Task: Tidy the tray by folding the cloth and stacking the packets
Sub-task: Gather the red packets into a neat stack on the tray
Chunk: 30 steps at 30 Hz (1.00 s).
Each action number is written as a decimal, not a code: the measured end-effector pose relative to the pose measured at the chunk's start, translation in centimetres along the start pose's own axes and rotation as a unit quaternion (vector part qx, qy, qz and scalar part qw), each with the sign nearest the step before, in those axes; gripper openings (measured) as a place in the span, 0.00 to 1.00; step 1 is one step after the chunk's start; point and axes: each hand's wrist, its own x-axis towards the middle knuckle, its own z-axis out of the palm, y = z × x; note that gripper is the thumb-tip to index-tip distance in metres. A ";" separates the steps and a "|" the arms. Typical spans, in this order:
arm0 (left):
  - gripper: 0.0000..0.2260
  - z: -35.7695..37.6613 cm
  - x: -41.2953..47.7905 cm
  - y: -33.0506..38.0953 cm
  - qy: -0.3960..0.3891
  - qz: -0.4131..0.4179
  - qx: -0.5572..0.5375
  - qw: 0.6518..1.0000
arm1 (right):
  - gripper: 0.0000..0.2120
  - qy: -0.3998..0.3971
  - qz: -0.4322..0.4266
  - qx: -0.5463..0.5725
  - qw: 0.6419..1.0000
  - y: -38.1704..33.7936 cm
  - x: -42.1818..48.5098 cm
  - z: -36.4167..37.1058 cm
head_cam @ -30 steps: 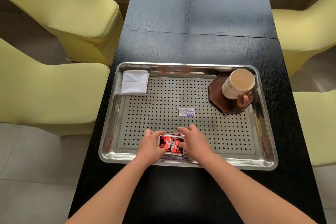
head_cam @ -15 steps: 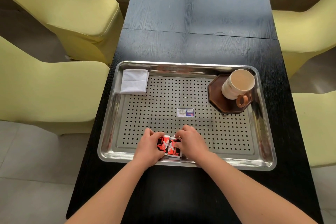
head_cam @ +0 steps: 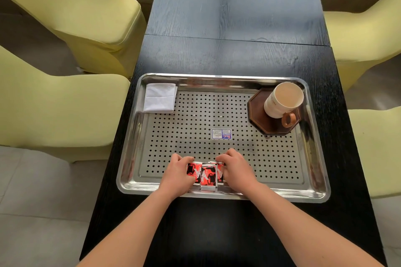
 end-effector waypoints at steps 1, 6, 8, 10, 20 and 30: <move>0.26 0.0 0.0 0.0 0.000 0.000 -0.002 1.000 | 0.13 0.000 0.004 0.003 1.000 0.0 0.0 0.0; 0.24 -0.1 0.0 0.0 0.001 -0.004 -0.008 1.000 | 0.10 -0.008 0.014 -0.009 1.000 0.4 -0.3 0.1; 0.27 -0.3 -0.3 0.3 -0.003 -0.005 -0.007 1.000 | 0.10 -0.010 0.015 -0.013 1.000 0.6 -0.4 0.1; 0.33 -0.3 -0.6 0.7 -0.005 0.006 0.027 1.000 | 0.10 -0.011 0.012 -0.016 1.000 0.6 -0.5 0.0; 0.39 1.1 -0.9 3.0 0.003 0.096 0.268 0.959 | 0.12 -0.004 0.006 -0.039 0.999 0.3 -0.1 -1.3; 0.37 1.1 -0.5 1.9 0.023 0.075 0.146 0.986 | 0.13 -0.013 0.025 -0.018 0.999 -0.5 0.1 -1.0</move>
